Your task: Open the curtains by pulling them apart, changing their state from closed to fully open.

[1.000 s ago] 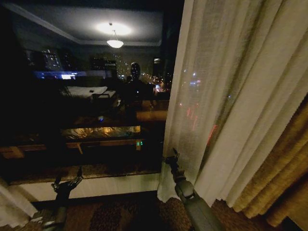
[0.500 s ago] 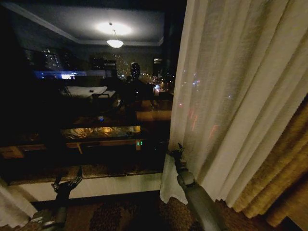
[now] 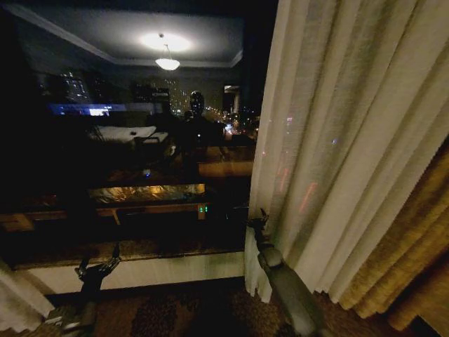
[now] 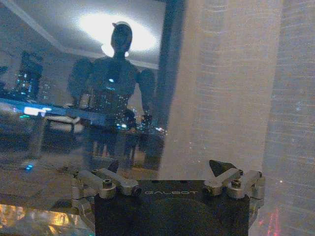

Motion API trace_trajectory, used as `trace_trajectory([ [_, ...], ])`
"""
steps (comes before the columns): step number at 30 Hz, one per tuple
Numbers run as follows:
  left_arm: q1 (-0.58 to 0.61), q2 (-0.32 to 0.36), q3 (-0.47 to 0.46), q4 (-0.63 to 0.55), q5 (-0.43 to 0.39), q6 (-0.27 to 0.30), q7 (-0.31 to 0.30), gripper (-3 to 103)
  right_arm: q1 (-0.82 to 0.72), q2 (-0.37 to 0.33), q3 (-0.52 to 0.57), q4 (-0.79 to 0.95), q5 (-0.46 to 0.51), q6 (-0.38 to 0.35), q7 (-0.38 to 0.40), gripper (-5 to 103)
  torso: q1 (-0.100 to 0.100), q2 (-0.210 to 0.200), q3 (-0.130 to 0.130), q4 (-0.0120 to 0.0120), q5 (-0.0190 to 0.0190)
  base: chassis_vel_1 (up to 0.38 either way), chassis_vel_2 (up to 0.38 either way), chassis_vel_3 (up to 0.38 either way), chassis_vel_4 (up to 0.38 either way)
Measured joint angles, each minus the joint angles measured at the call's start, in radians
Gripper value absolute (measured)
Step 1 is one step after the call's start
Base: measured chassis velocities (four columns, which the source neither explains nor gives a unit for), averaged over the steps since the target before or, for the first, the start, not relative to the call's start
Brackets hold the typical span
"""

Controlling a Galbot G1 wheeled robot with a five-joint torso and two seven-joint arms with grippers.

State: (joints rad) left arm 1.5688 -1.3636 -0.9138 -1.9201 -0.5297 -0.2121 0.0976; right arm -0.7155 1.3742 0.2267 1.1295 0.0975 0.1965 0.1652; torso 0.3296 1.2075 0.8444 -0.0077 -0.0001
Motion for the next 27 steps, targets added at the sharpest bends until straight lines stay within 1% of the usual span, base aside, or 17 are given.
trace_trajectory([
  [1, 0.0, 0.0, 0.0, 0.0, 0.0, 0.0, 0.0, 100, -0.003, 0.0, -0.01, 0.011, 0.002, 0.0, 0.0, 102, 0.0, 0.0, 0.0, 0.0, 0.0, 0.0, 0.0, 0.0, 0.0],
  [3, 0.0, 0.0, 0.0, 0.0, 0.0, 0.0, 0.0, 100, -0.028, -0.015, -0.024, 0.055, 0.01, -0.001, 0.0, 93, 0.0, 0.0, 0.0, -0.0001, 0.0, 0.0, 0.0, 0.0, 0.0],
  [4, 0.0, 0.0, 0.0, 0.0, 0.0, 0.0, 0.0, 100, -0.028, -0.015, -0.024, 0.055, 0.01, -0.001, 0.0, 93, 0.0, 0.0, 0.0, -0.0001, 0.0, 0.0, 0.0, 0.0, 0.0],
  [5, 0.0, 0.0, 0.0, 0.0, 0.0, 0.0, 0.0, 100, -0.047, -0.027, -0.029, 0.078, 0.012, 0.0, 0.0, 96, 0.0, 0.0, 0.0, -0.0002, 0.0, 0.0, 0.0, 0.0, 0.0],
  [6, 0.0, 0.0, 0.0, 0.0, 0.0, 0.0, 0.0, 100, -0.063, -0.037, -0.031, 0.1, 0.013, 0.002, 0.0, 96, 0.0, 0.0, 0.0, -0.0002, 0.0, 0.0, 0.0, 0.0, 0.0],
  [7, 0.0, 0.0, 0.0, 0.0, 0.0, 0.0, 0.0, 100, -0.088, -0.053, -0.031, 0.129, 0.015, 0.006, 0.0, 99, 0.0, 0.0, 0.0, -0.0003, 0.0, 0.0, 0.0, 0.0, 0.0],
  [10, 0.0, 0.0, 0.0, 0.0, 0.0, 0.0, 0.0, 100, -0.122, -0.075, -0.028, 0.168, 0.018, 0.017, 0.0, 100, 0.0, 0.0, 0.0, -0.0004, 0.0001, 0.0, 0.0, 0.0, 0.0],
  [12, 0.0, 0.0, 0.0, 0.0, 0.0, 0.0, 0.0, 100, -0.162, -0.103, -0.006, 0.216, 0.024, 0.032, 0.002, 100, 0.0, 0.0, 0.0, -0.0004, 0.0001, 0.0, 0.0, 0.0, 0.0],
  [15, 0.0, 0.0, 0.0, 0.0, 0.0, 0.0, 0.0, 100, -0.182, -0.12, 0.017, 0.236, 0.033, 0.045, 0.004, 100, 0.0, 0.0, 0.0, -0.0006, 0.0001, 0.0, 0.0, 0.0, 0.0],
  [19, 0.0, 0.0, 0.0, 0.0, 0.0, 0.0, 0.0, 100, -0.202, -0.134, 0.043, 0.252, 0.058, 0.066, 0.006, 100, 0.0, 0.0, 0.0, -0.0004, 0.0002, 0.0, 0.0, 0.0, 0.0],
  [27, 0.0, 0.0, 0.0, 0.0, 0.0, 0.0, 0.0, 100, -0.217, -0.147, 0.067, 0.267, 0.092, 0.08, 0.008, 100, 0.0, 0.0, 0.0, -0.0004, 0.0001, 0.0, 0.0, 0.0, 0.0],
])
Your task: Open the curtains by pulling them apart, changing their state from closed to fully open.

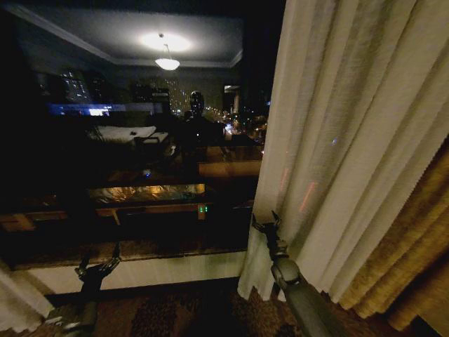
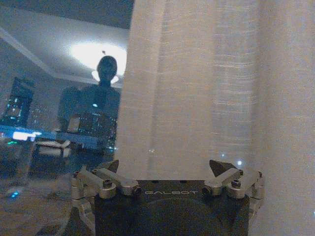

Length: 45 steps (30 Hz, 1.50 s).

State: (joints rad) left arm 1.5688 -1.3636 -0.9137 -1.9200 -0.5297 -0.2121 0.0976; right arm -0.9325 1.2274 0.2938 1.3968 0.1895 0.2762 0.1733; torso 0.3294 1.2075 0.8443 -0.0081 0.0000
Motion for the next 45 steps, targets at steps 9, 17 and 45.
trace_trajectory([
  [9, 0.0, 0.0, 0.0, 0.0, 0.0, 0.0, 0.0, 100, 0.022, -0.009, 0.002, -0.036, 0.022, -0.002, -0.003, 100, 0.0, 0.0, 0.0, 0.0, -0.0001, 0.0, 0.0, 0.0, 0.0],
  [17, 0.0, 0.0, 0.0, 0.0, 0.0, 0.0, 0.0, 100, 0.118, 0.026, -0.02, -0.152, 0.011, -0.031, -0.016, 100, 0.0, 0.0, 0.0, 0.0, 0.0, 0.0, 0.0, 0.0, 0.0],
  [45, 0.0, 0.0, 0.0, 0.0, 0.0, 0.0, 0.0, 100, 0.22, 0.09, -0.063, -0.278, -0.035, -0.006, -0.109, 41, 0.0, 0.0, 0.0, 0.0, -0.0001, 0.0, 0.0, 0.0, 0.0],
])
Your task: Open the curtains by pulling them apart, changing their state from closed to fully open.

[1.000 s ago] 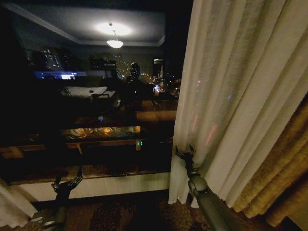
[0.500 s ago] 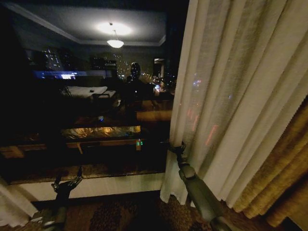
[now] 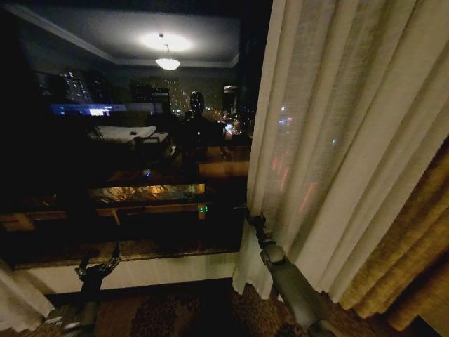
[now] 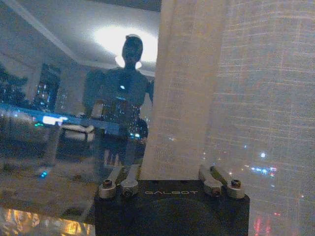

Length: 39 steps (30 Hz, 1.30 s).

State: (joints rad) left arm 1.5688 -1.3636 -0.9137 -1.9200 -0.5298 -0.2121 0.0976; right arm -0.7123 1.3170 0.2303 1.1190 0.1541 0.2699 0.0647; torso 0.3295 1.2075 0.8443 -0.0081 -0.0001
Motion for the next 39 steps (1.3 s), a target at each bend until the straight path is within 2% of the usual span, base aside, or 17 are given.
trace_trajectory([
  [1, 0.0, 0.0, 0.0, 0.0, 0.0, 0.0, 0.0, 100, 0.0, 0.0, 0.0, 0.0, 0.0, 0.0, 0.0, 41, 0.0, 0.0, 0.0, 0.0, 0.0, 0.0, 0.0, 0.0, 0.0],
  [4, 0.0, 0.0, 0.0, 0.0, 0.0, 0.0, 0.0, 100, 0.0, 0.004, 0.0, 0.0, 0.009, 0.01, -0.014, 25, 0.0, 0.0, 0.0, 0.0001, 0.0, 0.0, 0.0, 0.0, 0.0],
  [5, 0.0, 0.0, 0.0, 0.0, 0.0, 0.0, 0.0, 100, 0.0, 0.004, 0.0, 0.0, 0.009, 0.01, -0.014, 25, 0.0, 0.0, 0.0, 0.0001, 0.0, 0.0, 0.0, 0.0, 0.0],
  [7, 0.0, 0.0, 0.0, 0.0, 0.0, 0.0, 0.0, 100, 0.0, 0.007, 0.0, -0.004, 0.021, 0.018, -0.026, 14, 0.0, 0.0, 0.0, 0.0001, 0.0, 0.0, 0.0, 0.0, 0.0],
  [9, 0.0, 0.0, 0.0, 0.0, 0.0, 0.0, 0.0, 100, 0.0, 0.008, 0.0, -0.005, 0.023, 0.018, -0.032, 14, 0.0, 0.0, 0.0, 0.0001, 0.0, 0.0, 0.0, 0.0, 0.0],
  [10, 0.0, 0.0, 0.0, 0.0, 0.0, 0.0, 0.0, 100, 0.0, 0.008, 0.0, -0.006, 0.024, 0.018, -0.043, 4, 0.0, 0.0, 0.0, 0.0001, 0.0, 0.0, 0.0, 0.0, 0.0],
  [11, 0.0, 0.0, 0.0, 0.0, 0.0, 0.0, 0.0, 100, -0.001, 0.008, -0.001, -0.007, 0.029, 0.017, -0.045, 2, 0.0, 0.0, 0.0, 0.0001, 0.0, 0.0, 0.0, 0.0, 0.0],
  [26, 0.0, 0.0, 0.0, 0.0, 0.0, 0.0, 0.0, 100, -0.007, -0.002, 0.002, -0.003, 0.05, 0.004, -0.053, 0, 0.0, 0.0, 0.0, 0.0003, 0.0, -0.051, -0.061, 0.062, 0.053],
  [39, 0.0, 0.0, 0.0, 0.0, 0.0, 0.0, 0.0, 100, -0.013, -0.013, 0.009, -0.004, 0.062, 0.036, -0.062, 0, 0.0, 0.0, 0.0, 0.0001, 0.0, -0.276, -0.264, 0.276, 0.267],
])
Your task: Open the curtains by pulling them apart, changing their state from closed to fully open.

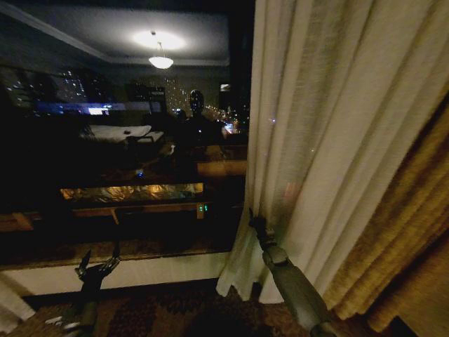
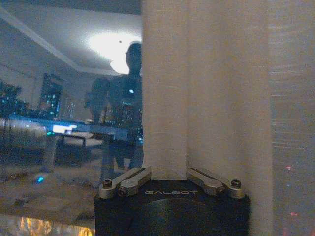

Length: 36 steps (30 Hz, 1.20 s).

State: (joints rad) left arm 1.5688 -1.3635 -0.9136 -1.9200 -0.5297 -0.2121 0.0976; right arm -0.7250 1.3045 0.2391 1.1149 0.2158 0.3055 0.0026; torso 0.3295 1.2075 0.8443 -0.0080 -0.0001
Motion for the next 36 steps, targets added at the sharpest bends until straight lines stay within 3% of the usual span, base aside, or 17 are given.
trace_trajectory([
  [11, 0.0, 0.0, 0.0, 0.0, 0.0, 0.0, 0.0, 100, -0.002, -0.008, 0.001, 0.001, -0.004, 0.023, 0.0, 0, 0.0, 0.0, 0.0, -0.0006, 0.0006, -0.211, -0.236, 0.233, 0.227],
  [16, 0.0, 0.0, 0.0, 0.0, 0.0, 0.0, 0.0, 100, -0.004, -0.006, 0.002, 0.003, -0.008, 0.028, -0.003, 0, 0.0, 0.0, 0.0, 0.0001, -0.0014, 0.008, -0.01, 0.001, 0.009],
  [26, 0.0, 0.0, -0.001, 0.0, 0.0, 0.0, 0.0, 100, -0.012, 0.003, 0.006, 0.014, -0.002, 0.017, 0.013, 0, 0.0, 0.0, 0.0, -0.0001, 0.0005, 0.036, 0.036, -0.018, -0.029],
  [36, 0.0, 0.0, 0.0, 0.0, 0.0, 0.0, 0.0, 100, -0.013, 0.0, 0.009, 0.013, 0.013, 0.009, 0.01, 0, 0.0, 0.0, 0.0, 0.0001, -0.0001, -0.04, -0.04, 0.044, 0.04],
])
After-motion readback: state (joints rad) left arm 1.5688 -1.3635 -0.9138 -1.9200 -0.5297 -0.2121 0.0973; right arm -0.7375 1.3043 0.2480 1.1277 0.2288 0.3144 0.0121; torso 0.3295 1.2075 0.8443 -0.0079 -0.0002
